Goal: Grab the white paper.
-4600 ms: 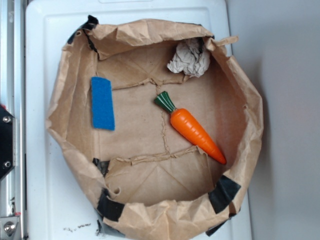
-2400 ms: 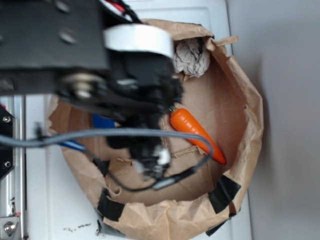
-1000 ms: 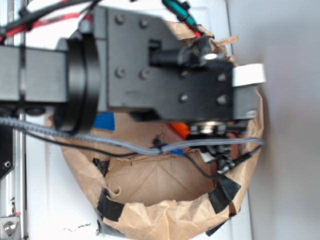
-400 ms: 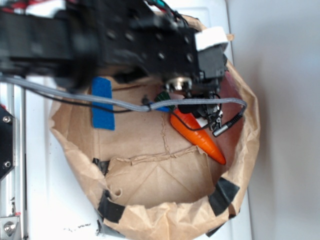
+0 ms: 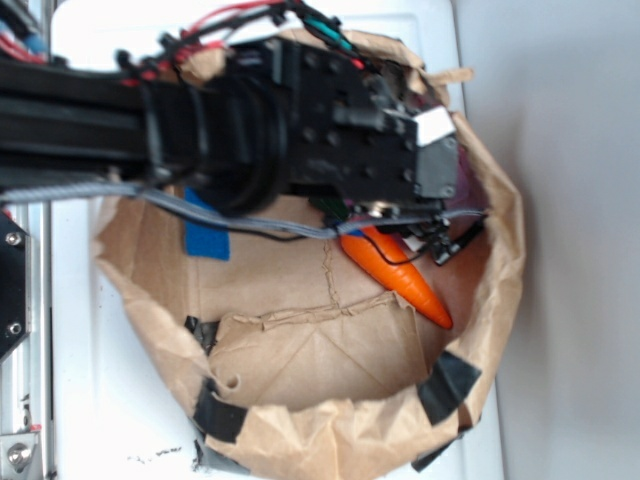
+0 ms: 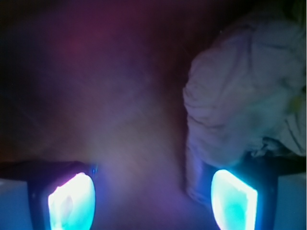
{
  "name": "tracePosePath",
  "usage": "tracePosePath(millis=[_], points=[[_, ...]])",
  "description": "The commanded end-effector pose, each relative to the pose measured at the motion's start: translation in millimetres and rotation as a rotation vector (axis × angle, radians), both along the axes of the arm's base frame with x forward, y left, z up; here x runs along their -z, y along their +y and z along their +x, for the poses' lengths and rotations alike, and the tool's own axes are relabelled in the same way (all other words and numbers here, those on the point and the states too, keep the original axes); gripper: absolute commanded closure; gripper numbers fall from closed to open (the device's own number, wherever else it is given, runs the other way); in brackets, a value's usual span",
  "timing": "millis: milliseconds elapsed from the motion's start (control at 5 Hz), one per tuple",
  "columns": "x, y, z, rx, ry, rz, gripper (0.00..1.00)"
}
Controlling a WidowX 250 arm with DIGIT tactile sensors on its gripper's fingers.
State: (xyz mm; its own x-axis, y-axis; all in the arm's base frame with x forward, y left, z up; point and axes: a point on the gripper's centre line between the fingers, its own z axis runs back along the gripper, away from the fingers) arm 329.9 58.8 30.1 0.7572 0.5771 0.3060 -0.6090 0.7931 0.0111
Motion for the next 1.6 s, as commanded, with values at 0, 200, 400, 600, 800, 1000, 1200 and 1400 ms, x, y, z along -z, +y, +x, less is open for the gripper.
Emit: tracePosePath(millis=[0, 200, 400, 600, 800, 1000, 1200, 1400], points=[[-22.3, -0.2, 6.9, 0.032, -0.085, 0.032, 1.00], [-34.5, 0.6, 3.1, 0.035, -0.068, 0.015, 1.00], [-62.1, 6.7, -5.3, 0.035, -0.003, -0.026, 0.00], [-78.7, 16.6, -19.7, 0.017, 0.006, -0.046, 0.00], [-70.1, 26.5, -18.7, -0.067, -0.057, -0.021, 0.00], [-59.9, 36.2, -7.9, -0.121, -0.078, 0.006, 0.00], [-47.8, 38.8, 1.3, -0.168, -0.116, 0.030, 0.00], [-34.4, 32.6, 5.9, -0.170, -0.169, 0.046, 0.00]])
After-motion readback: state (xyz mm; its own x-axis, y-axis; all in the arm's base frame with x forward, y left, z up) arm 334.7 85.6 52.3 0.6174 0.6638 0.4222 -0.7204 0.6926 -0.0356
